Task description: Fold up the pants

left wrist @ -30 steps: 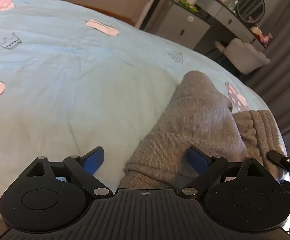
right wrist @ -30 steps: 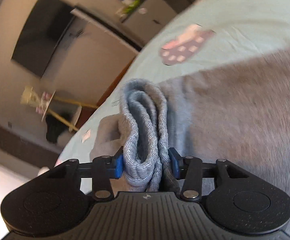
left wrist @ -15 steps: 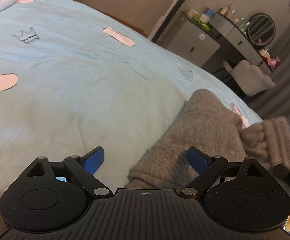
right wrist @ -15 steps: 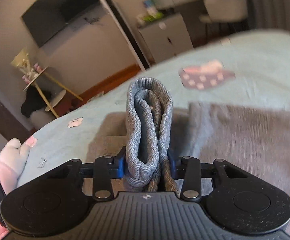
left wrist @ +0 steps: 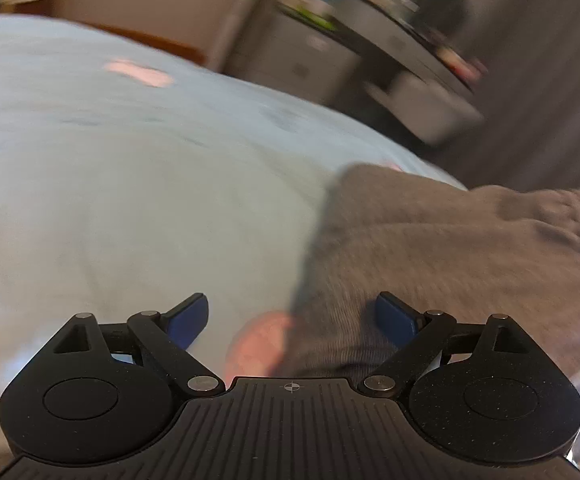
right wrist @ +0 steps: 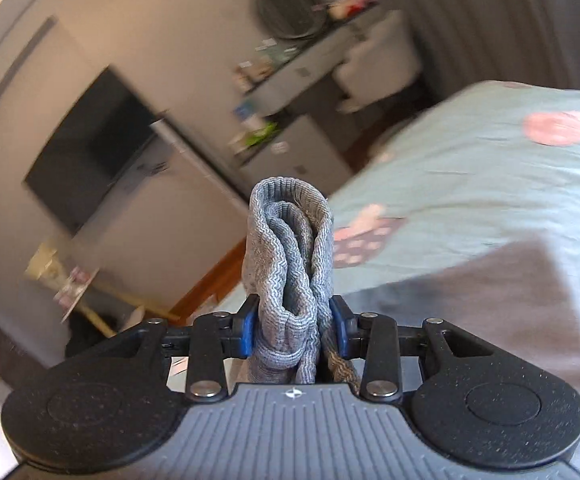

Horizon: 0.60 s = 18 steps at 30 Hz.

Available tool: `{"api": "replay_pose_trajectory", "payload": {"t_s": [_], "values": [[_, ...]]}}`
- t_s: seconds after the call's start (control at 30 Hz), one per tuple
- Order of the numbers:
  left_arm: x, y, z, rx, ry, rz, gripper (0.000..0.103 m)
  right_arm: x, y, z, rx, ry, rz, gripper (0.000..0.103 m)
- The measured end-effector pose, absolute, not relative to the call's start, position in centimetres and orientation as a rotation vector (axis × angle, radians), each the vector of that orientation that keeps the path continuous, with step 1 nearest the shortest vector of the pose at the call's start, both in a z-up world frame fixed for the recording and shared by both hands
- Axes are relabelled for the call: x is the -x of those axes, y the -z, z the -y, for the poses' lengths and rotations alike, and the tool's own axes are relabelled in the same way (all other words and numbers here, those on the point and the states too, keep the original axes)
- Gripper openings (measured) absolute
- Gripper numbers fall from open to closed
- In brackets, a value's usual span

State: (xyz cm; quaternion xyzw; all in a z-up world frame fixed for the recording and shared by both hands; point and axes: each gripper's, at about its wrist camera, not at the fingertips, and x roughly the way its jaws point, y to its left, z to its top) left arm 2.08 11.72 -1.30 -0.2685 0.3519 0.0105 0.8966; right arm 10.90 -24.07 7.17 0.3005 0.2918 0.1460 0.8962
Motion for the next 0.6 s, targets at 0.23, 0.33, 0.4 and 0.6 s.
{"api": "replay_pose_trajectory", "payload": {"t_s": [0.23,0.33,0.4,0.6], "values": [[-3.6,1.8,-8.7,0.420,0.183,-0.875,0.095,-8.9,-2.9,28.7,-0.598,-0.071,-0.626,0.036],[-4.1,2.0,-8.3,0.398,0.198,-0.910,0.095,-9.3,0.1,29.5,-0.578,0.012,-0.719,0.047],[-4.2,2.2,-8.4,0.408,0.201,-0.921,0.095,-9.6,2.2,30.4,-0.621,0.030,-0.790,0.052],[-4.0,2.7,-8.4,0.416,0.203,-0.928,0.095,-9.5,4.8,31.9,-0.733,-0.048,-0.805,0.078]]}}
